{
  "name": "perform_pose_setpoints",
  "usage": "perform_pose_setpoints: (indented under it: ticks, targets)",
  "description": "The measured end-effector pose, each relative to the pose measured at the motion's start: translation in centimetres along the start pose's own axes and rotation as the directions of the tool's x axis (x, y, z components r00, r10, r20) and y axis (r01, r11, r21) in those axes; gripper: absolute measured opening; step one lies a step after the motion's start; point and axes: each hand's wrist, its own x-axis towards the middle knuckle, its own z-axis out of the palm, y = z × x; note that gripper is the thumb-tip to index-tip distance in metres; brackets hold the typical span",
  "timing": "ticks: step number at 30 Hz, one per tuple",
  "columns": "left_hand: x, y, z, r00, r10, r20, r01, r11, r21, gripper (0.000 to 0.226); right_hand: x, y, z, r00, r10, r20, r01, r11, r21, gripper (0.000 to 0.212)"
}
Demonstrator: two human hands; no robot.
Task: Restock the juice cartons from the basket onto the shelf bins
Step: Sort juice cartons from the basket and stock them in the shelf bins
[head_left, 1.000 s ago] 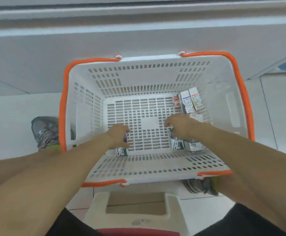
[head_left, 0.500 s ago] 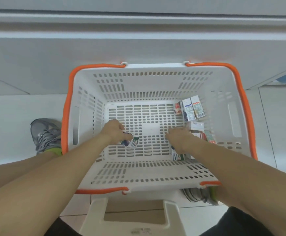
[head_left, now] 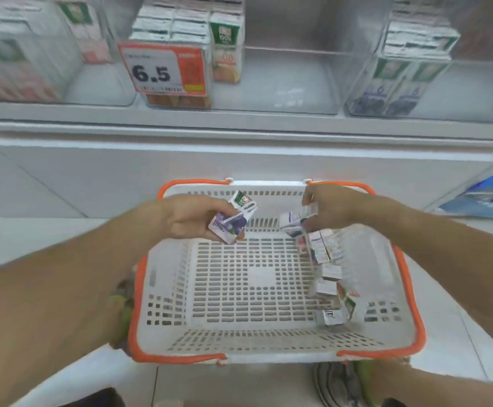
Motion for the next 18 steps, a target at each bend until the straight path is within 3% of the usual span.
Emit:
perform_pose_setpoints:
  ticks: [2,5,8,11,14,16,18]
  targets:
    - [-2.7,4.4,0.4,0.996,0.080,-0.033,-0.075,0.988,0.139,0.017,-1.9,-1.1,-5.9,0.991,0.035,-0.126,-0.023,0.995,0.094,0.045]
    - [-7.3,10.1,2.3,0.968,0.233,-0.097,-0.200,0.942,0.270,0.020,-5.4,-3.4,-11.5,0.980,0.077,-0.183,0.015,0.891,0.453,0.038]
    - [-10.6,12.3,3.8,0.919,0.375,-0.117,-0.344,0.912,0.223,0.020,-8.1,-5.2,-12.7,0.976,0.102,-0.192,0.073,0.676,0.733,0.032]
    - [-11.4,11.6,4.5,0.870,0.478,-0.120,-0.462,0.876,0.141,0.027,-9.7,-6.0,-11.3,0.984,0.121,-0.130,0.073,0.390,0.918,0.027]
    - [-10.6,10.9,4.9,0.855,0.491,-0.166,-0.486,0.871,0.073,0.016,-9.5,-6.0,-10.8,0.987,0.152,-0.051,0.026,0.165,0.986,0.025]
    - [-9.9,10.8,5.2,0.860,0.479,-0.177,-0.481,0.876,0.035,0.015,-9.2,-6.2,-11.2,0.987,0.152,-0.043,0.048,-0.031,0.998,0.022]
    - [-9.7,10.9,5.8,0.874,0.463,-0.148,-0.462,0.886,0.044,0.017,-9.1,-6.4,-11.5,0.991,0.122,-0.055,0.073,-0.149,0.986,0.022]
